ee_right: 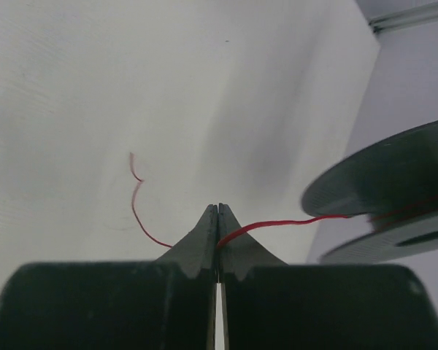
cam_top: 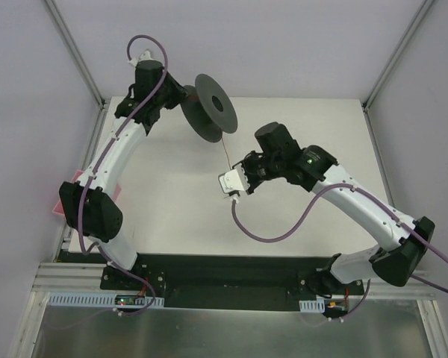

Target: Wrap the cables

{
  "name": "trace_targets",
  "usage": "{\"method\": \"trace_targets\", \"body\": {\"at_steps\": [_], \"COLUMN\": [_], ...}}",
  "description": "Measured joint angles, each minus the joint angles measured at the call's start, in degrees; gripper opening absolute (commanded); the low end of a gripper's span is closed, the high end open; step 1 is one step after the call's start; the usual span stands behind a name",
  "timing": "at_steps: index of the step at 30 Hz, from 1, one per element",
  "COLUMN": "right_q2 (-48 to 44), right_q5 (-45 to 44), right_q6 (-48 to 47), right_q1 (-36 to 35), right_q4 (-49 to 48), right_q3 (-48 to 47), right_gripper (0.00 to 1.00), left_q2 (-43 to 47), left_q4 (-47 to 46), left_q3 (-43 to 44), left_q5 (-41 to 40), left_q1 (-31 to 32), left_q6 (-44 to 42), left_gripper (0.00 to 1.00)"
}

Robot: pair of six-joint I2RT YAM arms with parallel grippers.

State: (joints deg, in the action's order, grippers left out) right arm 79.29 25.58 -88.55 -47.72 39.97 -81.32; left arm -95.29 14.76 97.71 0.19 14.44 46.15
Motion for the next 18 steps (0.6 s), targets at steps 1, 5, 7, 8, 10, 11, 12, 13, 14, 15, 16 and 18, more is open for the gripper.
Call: {"method": "trace_targets", "body": {"at_steps": [1, 5, 7, 8, 10, 11, 12, 13, 14, 15, 16, 18], "right_q2": [0.02, 0.31, 1.27, 1.84, 3.17, 3.76, 4.28, 4.66, 5.07, 5.57, 5.95, 6.58], "right_q5": [-0.55, -2.86, -3.72, -3.93, -4.39, -4.61, -4.81, -4.96, -5.09, -5.22, -5.31, -5.38], "right_q6": [-1.75, -7.63, -9.38, -9.88, -10.84, -11.21, -11.43, -11.58, -11.61, -11.61, -11.61, -11.58], "right_q1": [-0.24, -0.31, 0.00, 0.17, 0.94, 1.51, 2.16, 2.71, 3.41, 4.07, 4.63, 5.42], "right_q4": [0.57, 1.51, 1.88, 1.86, 1.70, 1.53, 1.22, 0.98, 0.66, 0.39, -0.04, -0.70], "right_q3": [-1.31, -5.81, -8.50, -9.62, -12.13, -13.07, -13.77, -14.23, -14.67, -15.15, -15.45, -15.78], "right_gripper": [0.00, 0.00, 0.00, 0.00, 0.00, 0.01, 0.00, 0.00, 0.00, 0.01, 0.00, 0.00], "left_q2": [-0.39, -1.77, -2.27, -2.36, -2.36, -2.36, -2.34, -2.34, -2.34, -2.34, -2.34, -2.34], "left_q4": [0.66, 2.51, 3.19, 3.48, 3.67, 3.50, 3.50, 3.50, 3.52, 3.56, 3.61, 3.98], "left_q3": [0.24, 0.52, 0.50, 0.33, -0.35, -0.87, -1.55, -2.38, -3.32, -4.33, -5.25, -6.78], "left_q5": [-0.96, -4.39, -5.35, -5.46, -5.55, -5.62, -5.70, -5.70, -5.73, -5.70, -5.70, -5.73], "left_q1": [1.05, 5.33, 7.06, 7.85, 9.05, 9.66, 10.08, 10.40, 10.78, 10.93, 11.10, 11.50], "left_q6": [-1.38, -7.02, -9.49, -10.45, -12.17, -12.92, -13.51, -14.03, -14.49, -15.08, -15.56, -16.20], "left_gripper": [0.00, 0.00, 0.00, 0.00, 0.00, 0.00, 0.00, 0.00, 0.00, 0.00, 0.00, 0.00]}}
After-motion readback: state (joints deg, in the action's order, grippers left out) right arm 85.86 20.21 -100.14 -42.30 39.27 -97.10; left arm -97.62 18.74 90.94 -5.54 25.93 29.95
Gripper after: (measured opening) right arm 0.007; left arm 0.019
